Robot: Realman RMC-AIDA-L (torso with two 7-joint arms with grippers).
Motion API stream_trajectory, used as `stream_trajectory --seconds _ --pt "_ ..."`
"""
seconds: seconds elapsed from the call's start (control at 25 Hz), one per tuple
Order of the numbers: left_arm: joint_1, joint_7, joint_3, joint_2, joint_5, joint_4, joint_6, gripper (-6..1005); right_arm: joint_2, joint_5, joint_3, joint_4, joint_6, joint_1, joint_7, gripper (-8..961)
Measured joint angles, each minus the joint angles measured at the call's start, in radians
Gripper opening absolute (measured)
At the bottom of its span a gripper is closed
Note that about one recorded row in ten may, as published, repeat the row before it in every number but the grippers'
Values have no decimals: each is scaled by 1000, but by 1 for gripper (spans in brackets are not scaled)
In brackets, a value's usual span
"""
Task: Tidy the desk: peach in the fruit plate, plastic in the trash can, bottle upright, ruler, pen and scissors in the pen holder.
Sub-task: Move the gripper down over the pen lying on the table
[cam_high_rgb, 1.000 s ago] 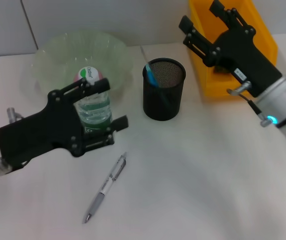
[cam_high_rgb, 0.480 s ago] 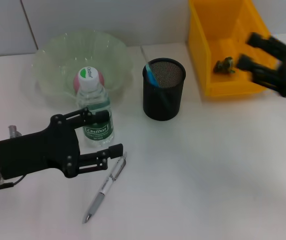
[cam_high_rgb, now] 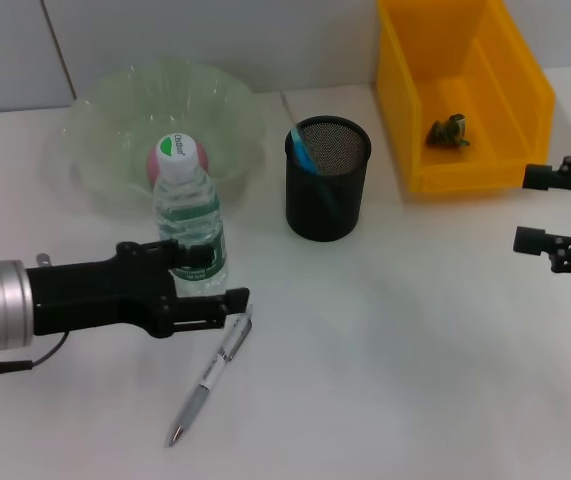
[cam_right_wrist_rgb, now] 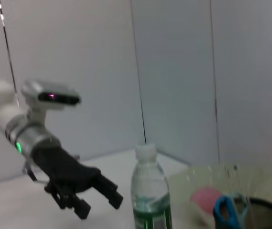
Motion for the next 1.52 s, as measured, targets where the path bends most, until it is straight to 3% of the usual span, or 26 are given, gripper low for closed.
stream_trajectory --seconds 0.04,0.12,0.16,0.2,0.24,0.4,0.44,0.48,0.56,0.8,1.0,1.08,1.52 --pt "0 0 0 0 0 0 0 770 0 0 0 0 0 0 0 827" --pt "11 -47 21 0 13 31 -16 770 28 92 -130 -79 6 -12 61 827" --pt "35 -172 80 1 69 120 -67 770 43 133 -190 -122 13 -21 86 827" --pt "49 -299 133 1 152 196 -110 770 74 205 -271 -196 26 -42 113 827" --pt "53 -351 157 1 188 228 -125 770 74 205 -271 -196 26 -42 113 827" --pt "58 -417 188 0 235 266 -143 769 120 329 -395 -312 27 -99 158 827" --pt "62 -620 275 -2 339 351 -200 769 120 329 -395 -312 27 -99 158 827" --pt "58 -701 297 -2 372 369 -212 769 120 337 -420 -323 26 -106 176 827" --pt "58 -701 297 -2 372 369 -212 769 114 340 -470 -333 23 -116 202 827" --pt "-19 -1040 373 -2 536 407 -192 768 93 337 -625 -339 12 -121 237 827" --pt "-67 -1088 372 -2 560 395 -151 767 83 317 -727 -349 20 -111 291 827" --pt "-113 -1142 366 -4 636 386 -95 767 83 316 -729 -352 20 -110 292 827" --pt "-176 -1152 351 -8 662 372 12 766 81 320 -724 -376 45 -97 310 827"
